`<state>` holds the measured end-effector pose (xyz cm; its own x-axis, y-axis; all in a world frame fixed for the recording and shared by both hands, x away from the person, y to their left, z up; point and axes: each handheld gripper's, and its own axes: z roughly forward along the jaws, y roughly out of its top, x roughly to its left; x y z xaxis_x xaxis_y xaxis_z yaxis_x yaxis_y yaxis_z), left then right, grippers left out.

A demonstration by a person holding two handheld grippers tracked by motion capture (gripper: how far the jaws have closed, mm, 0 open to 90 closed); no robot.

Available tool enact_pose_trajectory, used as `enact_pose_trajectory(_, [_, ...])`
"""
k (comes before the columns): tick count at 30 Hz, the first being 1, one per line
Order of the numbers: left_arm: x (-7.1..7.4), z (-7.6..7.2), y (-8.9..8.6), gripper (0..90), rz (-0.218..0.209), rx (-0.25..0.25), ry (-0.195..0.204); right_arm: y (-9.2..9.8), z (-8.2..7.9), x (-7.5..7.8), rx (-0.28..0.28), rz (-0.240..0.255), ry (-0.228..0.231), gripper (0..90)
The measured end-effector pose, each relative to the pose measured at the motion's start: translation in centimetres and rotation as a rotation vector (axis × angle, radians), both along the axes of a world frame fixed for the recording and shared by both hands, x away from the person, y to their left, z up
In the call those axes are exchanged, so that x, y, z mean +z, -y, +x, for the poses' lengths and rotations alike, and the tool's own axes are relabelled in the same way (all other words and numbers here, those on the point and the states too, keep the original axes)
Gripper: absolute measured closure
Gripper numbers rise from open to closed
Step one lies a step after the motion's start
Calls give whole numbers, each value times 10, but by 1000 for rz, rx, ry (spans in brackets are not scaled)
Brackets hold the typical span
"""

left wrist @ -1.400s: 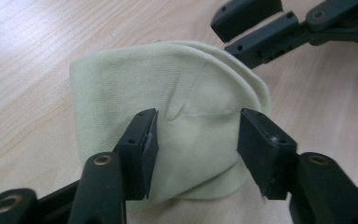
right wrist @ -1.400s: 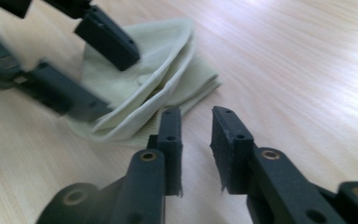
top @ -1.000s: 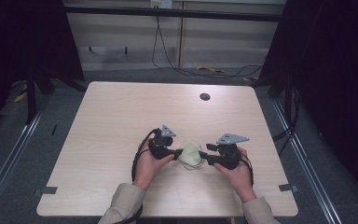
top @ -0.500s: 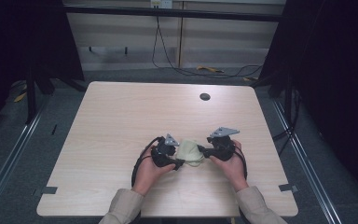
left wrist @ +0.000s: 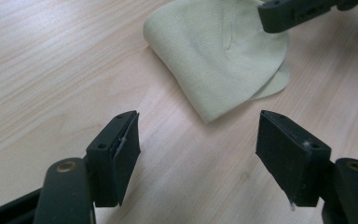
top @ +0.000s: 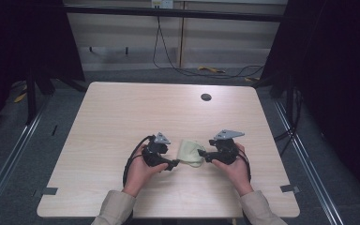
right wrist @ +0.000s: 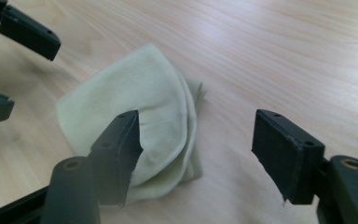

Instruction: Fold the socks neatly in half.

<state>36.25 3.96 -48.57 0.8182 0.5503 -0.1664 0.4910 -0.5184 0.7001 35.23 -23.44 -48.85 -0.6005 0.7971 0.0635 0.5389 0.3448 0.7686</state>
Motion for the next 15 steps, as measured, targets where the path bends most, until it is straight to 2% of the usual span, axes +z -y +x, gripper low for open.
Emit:
enact_pose_trajectory(8, [0, 2, -10, 268, -11, -2, -11, 10, -10, -1, 11, 8, -9, 284])
enact_pose_trajectory(14, [4, 3, -19, 249, -51, -4, -20, 12, -14, 0, 28, 6, -12, 257])
enact_pose_trajectory(15, [4, 4, -22, 241, -61, 11, -80, 12, -15, 0, 29, -2, -10, 254])
